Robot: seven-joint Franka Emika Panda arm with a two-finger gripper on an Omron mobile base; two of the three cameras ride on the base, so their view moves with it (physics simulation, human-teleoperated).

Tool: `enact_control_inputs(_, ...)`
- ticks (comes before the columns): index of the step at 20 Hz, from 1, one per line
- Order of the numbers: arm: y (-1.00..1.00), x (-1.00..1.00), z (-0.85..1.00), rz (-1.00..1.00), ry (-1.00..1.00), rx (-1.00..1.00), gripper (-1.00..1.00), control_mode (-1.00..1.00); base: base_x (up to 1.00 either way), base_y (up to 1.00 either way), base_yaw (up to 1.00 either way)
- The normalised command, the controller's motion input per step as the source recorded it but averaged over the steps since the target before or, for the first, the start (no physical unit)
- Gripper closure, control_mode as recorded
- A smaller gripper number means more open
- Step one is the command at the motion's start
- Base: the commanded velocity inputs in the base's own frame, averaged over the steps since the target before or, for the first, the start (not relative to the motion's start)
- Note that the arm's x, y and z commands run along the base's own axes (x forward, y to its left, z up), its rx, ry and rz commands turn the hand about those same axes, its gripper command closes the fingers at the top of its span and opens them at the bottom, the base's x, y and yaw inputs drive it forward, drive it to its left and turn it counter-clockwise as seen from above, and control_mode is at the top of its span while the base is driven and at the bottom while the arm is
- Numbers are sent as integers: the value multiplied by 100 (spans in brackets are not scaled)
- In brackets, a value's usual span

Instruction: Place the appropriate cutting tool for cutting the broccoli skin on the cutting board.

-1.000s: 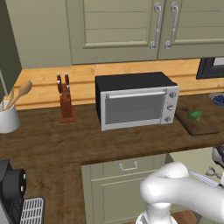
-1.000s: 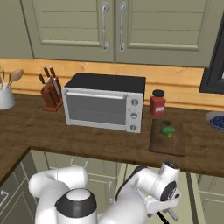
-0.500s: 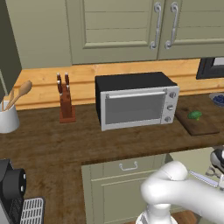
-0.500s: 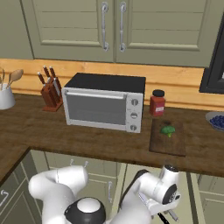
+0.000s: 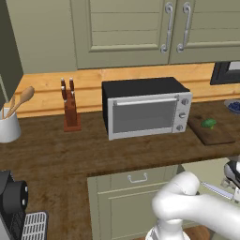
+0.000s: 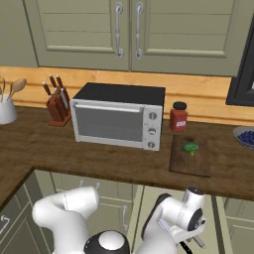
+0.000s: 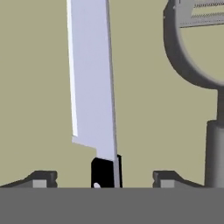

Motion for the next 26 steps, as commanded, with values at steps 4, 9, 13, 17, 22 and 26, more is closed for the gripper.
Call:
enact_control_inputs(4, -1, -1, -38, 4, 0, 0, -100, -100, 0, 0, 0)
enact_control_inputs(9, 0, -27, -53, 7, 0, 0, 100, -100, 0, 0, 0)
enact_control_inputs(13, 6, -46, -51, 5, -2, 0, 100, -100, 0, 0, 0)
enact_control_inputs(17, 13, -35, -20, 2, -6, 0, 100, -100, 0, 0, 0)
enact_control_inputs(22, 16, -21, 28, 0, -13, 0, 100, -100, 0, 0, 0)
enact_control_inputs(26, 6, -22, 100, 5, -12, 0, 100, -100, 0, 0, 0)
